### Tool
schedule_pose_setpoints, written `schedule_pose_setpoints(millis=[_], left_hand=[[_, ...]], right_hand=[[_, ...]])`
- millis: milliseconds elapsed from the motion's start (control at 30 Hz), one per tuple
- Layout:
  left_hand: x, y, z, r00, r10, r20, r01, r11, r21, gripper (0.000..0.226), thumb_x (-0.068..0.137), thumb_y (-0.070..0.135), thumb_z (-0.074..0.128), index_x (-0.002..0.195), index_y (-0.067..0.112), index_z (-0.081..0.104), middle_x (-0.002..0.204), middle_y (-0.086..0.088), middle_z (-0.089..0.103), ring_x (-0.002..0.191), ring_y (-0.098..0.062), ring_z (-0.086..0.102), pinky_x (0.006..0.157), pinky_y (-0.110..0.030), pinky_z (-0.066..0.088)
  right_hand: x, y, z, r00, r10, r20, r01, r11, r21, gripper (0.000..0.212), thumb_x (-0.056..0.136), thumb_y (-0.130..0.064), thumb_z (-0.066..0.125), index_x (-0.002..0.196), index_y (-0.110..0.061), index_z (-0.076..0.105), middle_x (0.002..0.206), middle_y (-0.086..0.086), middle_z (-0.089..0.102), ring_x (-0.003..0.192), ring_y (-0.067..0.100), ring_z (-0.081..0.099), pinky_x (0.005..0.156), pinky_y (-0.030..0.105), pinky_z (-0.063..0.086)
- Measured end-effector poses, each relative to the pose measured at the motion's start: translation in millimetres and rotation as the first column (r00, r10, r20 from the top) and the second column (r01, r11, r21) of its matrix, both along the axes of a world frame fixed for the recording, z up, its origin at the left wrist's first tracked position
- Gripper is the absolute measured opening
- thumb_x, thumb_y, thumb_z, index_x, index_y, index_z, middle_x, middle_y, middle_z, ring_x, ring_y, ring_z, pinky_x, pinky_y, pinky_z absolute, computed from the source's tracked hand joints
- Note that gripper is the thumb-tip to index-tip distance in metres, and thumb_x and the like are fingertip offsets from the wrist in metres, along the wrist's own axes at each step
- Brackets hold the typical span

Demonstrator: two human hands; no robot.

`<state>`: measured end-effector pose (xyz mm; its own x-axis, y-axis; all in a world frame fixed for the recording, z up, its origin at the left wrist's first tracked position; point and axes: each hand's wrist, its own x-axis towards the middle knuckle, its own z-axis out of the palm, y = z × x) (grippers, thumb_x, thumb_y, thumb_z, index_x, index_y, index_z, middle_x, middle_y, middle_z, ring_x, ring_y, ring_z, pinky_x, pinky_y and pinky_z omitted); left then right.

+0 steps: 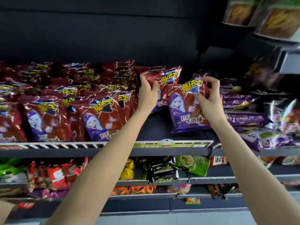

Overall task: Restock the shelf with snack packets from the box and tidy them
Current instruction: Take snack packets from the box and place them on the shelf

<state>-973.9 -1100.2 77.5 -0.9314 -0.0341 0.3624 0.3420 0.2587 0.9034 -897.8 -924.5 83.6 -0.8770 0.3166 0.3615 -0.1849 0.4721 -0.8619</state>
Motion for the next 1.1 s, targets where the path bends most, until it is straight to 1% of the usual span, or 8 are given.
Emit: schedule_pose_setpoints(millis=[100,233,467,567,667,767,933,1100], left_hand=[[-19,6,-11,0.999,0.035,-0.007,-0.035,0.998,0.055,0.044,0.096,0.011,0.050,0.137,0.004,0.033,0.111,0.005,0.055,0.106,-0.014,0.057,0.086,-0.015,0.036],[-36,8,-14,0.987,0.131,-0.098,-0.127,0.991,0.041,0.040,0.091,-0.001,0.055,0.127,0.003,0.040,0.102,0.019,0.049,0.076,0.019,0.053,0.072,0.001,0.035],[-47,11,-15,0.952,0.196,-0.236,-0.255,0.933,-0.254,0.043,0.090,0.000,0.054,0.132,0.003,0.046,0.141,-0.022,0.036,0.126,-0.024,0.044,0.090,0.005,0.023],[-41,10,-11,0.956,0.158,-0.247,-0.247,0.888,-0.388,0.053,0.094,0.013,0.054,0.143,0.006,0.034,0.157,-0.018,0.008,0.145,-0.026,0.012,0.109,-0.016,0.016],[-33,5,-9,0.950,0.128,-0.286,-0.276,0.771,-0.573,0.056,0.095,0.016,0.050,0.146,0.006,0.029,0.157,-0.018,0.004,0.146,-0.031,-0.001,0.116,-0.029,0.002],[-24,-2,-18,0.969,0.053,-0.242,-0.223,0.610,-0.760,0.059,0.097,0.021,0.043,0.148,0.004,0.020,0.157,-0.016,0.010,0.146,-0.030,0.004,0.117,-0.034,0.003],[-12,-9,-30,0.968,0.009,-0.250,-0.238,0.334,-0.912,0.082,0.092,0.026,0.056,0.148,-0.003,0.004,0.157,-0.019,0.005,0.146,-0.029,0.004,0.118,-0.033,0.002],[16,-12,-19,0.965,-0.015,-0.260,-0.215,0.519,-0.827,0.068,0.088,0.010,0.060,0.146,0.001,0.025,0.149,-0.015,0.031,0.139,-0.026,0.027,0.109,-0.031,0.033]], right_hand=[[-20,5,-8,0.997,0.069,0.024,-0.067,0.994,-0.081,0.045,0.088,-0.003,0.055,0.115,-0.036,0.040,0.082,0.009,0.063,0.064,0.032,0.063,0.063,0.053,0.055],[-46,-2,-17,0.987,0.150,0.051,-0.136,0.969,-0.207,0.049,0.087,0.006,0.053,0.113,-0.033,0.041,0.087,0.002,0.063,0.065,0.021,0.058,0.064,0.042,0.051],[-74,-27,-31,0.981,0.196,0.008,-0.181,0.917,-0.357,0.049,0.087,0.008,0.052,0.115,-0.029,0.036,0.114,0.012,0.057,0.063,0.024,0.063,0.060,0.043,0.055],[-81,-34,-40,0.986,0.165,-0.003,-0.156,0.931,-0.330,0.048,0.088,0.004,0.054,0.118,-0.027,0.034,0.118,0.009,0.053,0.057,0.020,0.064,0.056,0.044,0.057],[-88,-44,-48,0.989,0.128,-0.071,-0.144,0.937,-0.318,0.049,0.087,0.003,0.054,0.121,-0.025,0.034,0.115,0.004,0.056,0.078,0.014,0.067,0.072,0.038,0.057],[-96,-56,-51,0.989,0.130,-0.078,-0.144,0.964,-0.224,0.050,0.085,0.008,0.055,0.124,-0.014,0.034,0.113,-0.010,0.052,0.092,-0.002,0.061,0.080,0.018,0.048],[-100,-51,-54,0.993,0.112,0.045,-0.118,0.978,0.171,0.060,0.083,-0.008,0.067,0.135,-0.012,0.037,0.132,0.016,0.037,0.120,0.030,0.039,0.100,0.030,0.034],[-63,-36,-43,0.975,0.111,-0.194,0.002,0.863,0.505,0.045,0.085,-0.020,0.067,0.127,-0.011,0.054,0.132,0.014,0.045,0.121,0.030,0.038,0.100,0.043,0.036]])
